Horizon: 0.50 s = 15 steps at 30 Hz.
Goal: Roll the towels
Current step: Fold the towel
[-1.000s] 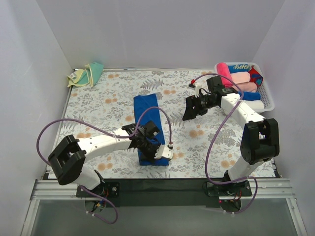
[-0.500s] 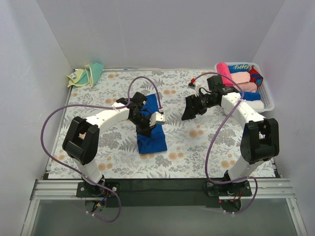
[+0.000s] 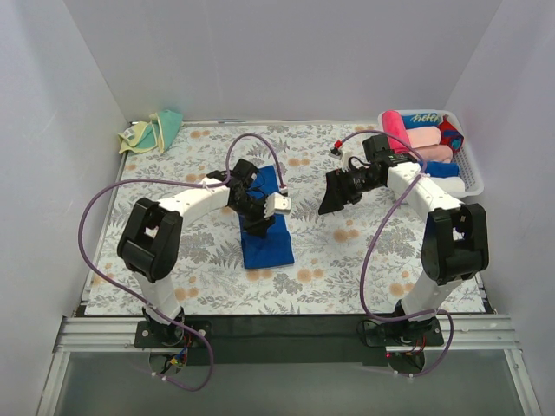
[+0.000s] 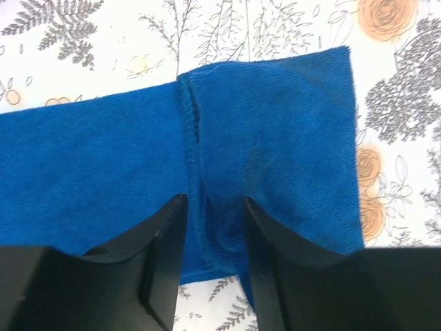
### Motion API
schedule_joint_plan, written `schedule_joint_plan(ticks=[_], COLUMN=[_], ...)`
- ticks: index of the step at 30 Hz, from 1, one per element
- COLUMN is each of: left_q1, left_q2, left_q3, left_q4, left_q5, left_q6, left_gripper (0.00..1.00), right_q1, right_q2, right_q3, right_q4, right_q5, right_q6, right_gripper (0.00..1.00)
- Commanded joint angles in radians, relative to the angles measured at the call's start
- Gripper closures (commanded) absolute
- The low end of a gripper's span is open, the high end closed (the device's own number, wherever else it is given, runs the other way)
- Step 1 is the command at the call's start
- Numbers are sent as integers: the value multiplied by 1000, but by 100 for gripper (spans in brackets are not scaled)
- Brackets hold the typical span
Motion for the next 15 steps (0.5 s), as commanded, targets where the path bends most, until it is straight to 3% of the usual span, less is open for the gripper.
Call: schedule_joint_plan(ticks=[1,5,10,15], left_q1=[22,60,61,57], left_q2=[-42,-94,-258,-401], left_q3=[25,53,-5,-156], left_q4=[36,-5,-42,-1], left_q5=[-16,-22,25,91], left_q6=[12,7,26,33], left_gripper=[63,61,65,83], right_q1=[0,11,66,142], right_q2=[5,10,25,86], right_q3=[36,50,70,122], right_q4=[-13,-15,-5,12], right_q5=[-43,-65,-119,-155], right_q6=[-11,-12,-4,14], right_gripper=[24,28,46,57])
